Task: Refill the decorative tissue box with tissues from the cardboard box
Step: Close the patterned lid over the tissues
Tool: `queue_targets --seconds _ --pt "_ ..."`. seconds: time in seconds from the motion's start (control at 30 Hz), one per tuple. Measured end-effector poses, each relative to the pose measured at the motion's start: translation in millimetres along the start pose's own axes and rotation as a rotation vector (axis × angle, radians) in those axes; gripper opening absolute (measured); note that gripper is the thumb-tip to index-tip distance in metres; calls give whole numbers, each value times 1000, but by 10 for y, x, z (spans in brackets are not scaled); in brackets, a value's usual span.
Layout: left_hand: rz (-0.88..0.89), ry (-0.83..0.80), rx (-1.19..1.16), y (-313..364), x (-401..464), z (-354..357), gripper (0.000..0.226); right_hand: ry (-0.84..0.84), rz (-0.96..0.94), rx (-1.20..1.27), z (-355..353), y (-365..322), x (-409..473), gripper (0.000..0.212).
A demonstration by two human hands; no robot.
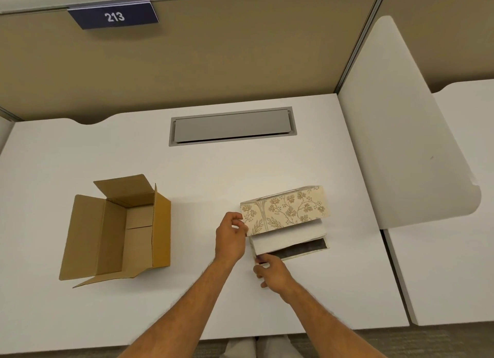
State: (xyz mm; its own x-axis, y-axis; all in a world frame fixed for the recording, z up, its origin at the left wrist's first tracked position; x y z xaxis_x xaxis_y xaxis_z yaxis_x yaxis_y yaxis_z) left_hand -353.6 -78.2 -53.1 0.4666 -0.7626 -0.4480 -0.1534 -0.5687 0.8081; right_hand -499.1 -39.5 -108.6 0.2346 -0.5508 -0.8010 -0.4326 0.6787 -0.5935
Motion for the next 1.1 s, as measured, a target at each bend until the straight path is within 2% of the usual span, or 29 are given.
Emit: queue_targets --seconds 0.13,0.2,0.3,0.37,0.43,0.57,0.73,0.9,1.1 --pt "9 -7 9 7 23 -10 21 -15 71 -42 -164 21 -14 23" --pt "10 -9 12 17 41 -18 22 175 97 55 -411 21 -47 23" --pt "21 -5 17 46 65 -29 20 609 31 257 -1001 1 -92 24" --pt "18 0 21 60 84 -35 18 742 -64 318 -1386 -91 -111 25" --pt "12 -3 17 77 101 -32 16 754 -176 323 -1692 -234 -118 28" --pt "30 -18 28 65 129 -39 18 642 -302 187 -1981 -541 -66 37" --pt "46 -44 72 -35 84 -37 19 602 -318 -61 -1893 -667 -9 21" --pt "57 -62 136 -163 36 -40 23 653 -323 -78 -1814 -526 -91 11" --pt "75 -122 247 -388 -131 -46 19 589 -342 -78 -1753 -116 -202 8"
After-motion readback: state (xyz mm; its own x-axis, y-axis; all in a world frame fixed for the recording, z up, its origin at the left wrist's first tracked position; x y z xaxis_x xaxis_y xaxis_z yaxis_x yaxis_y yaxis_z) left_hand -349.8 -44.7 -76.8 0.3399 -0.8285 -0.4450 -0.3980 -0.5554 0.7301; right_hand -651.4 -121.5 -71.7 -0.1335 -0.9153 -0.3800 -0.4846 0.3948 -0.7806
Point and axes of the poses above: each hand's wrist, its own x-axis towards the middle knuckle, its own z-axis out of the palm, y = z × x, the point moved 1 cm from there along x, towards the middle knuckle
